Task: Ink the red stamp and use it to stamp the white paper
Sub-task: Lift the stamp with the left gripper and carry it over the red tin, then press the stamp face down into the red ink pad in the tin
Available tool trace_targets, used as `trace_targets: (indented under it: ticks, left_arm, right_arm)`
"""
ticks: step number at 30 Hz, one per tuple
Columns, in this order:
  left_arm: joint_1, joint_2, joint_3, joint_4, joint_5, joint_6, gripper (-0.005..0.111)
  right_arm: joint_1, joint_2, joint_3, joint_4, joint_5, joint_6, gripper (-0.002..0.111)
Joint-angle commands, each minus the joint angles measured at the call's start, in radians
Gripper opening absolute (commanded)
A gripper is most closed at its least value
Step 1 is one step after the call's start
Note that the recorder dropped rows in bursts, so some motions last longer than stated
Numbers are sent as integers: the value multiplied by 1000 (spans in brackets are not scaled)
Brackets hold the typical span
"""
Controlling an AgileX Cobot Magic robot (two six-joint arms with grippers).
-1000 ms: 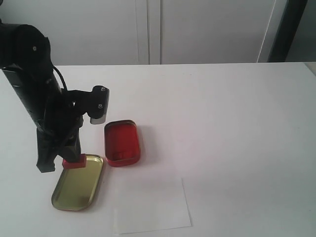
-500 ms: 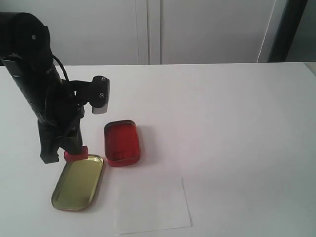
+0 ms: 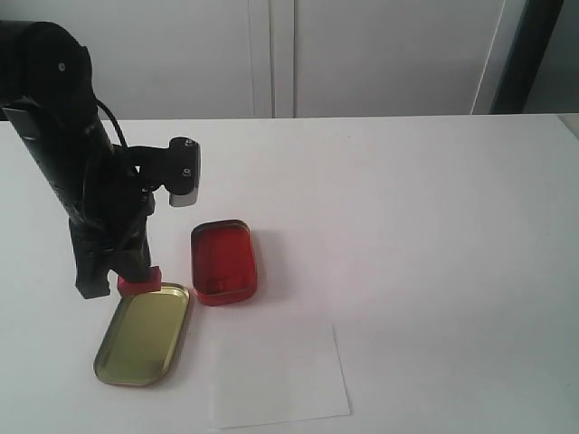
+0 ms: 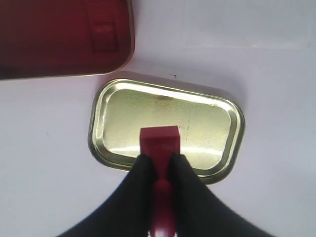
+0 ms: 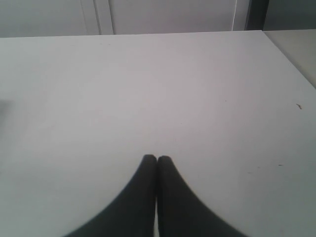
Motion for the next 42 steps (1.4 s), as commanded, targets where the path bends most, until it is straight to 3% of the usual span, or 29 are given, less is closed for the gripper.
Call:
trace_targets:
  ticks: [1, 17, 26, 34, 42]
  left_arm:
    - [-4, -8, -5, -8, 36, -13, 0]
    - [-4, -8, -18, -13, 42, -51, 0]
    - [-30, 42, -122, -42, 95, -59, 0]
    - [-84, 130, -219, -21, 76, -99, 0]
    - [-85, 205, -306, -12, 16, -143, 0]
  right_arm:
    - [2, -5, 1, -2, -13, 3, 0]
    - [2, -5, 1, -2, -11, 3, 0]
    - [2, -5, 1, -2, -11, 3, 0]
    - [2, -5, 1, -2, -11, 3, 0]
    - [2, -5, 1, -2, -11, 3, 0]
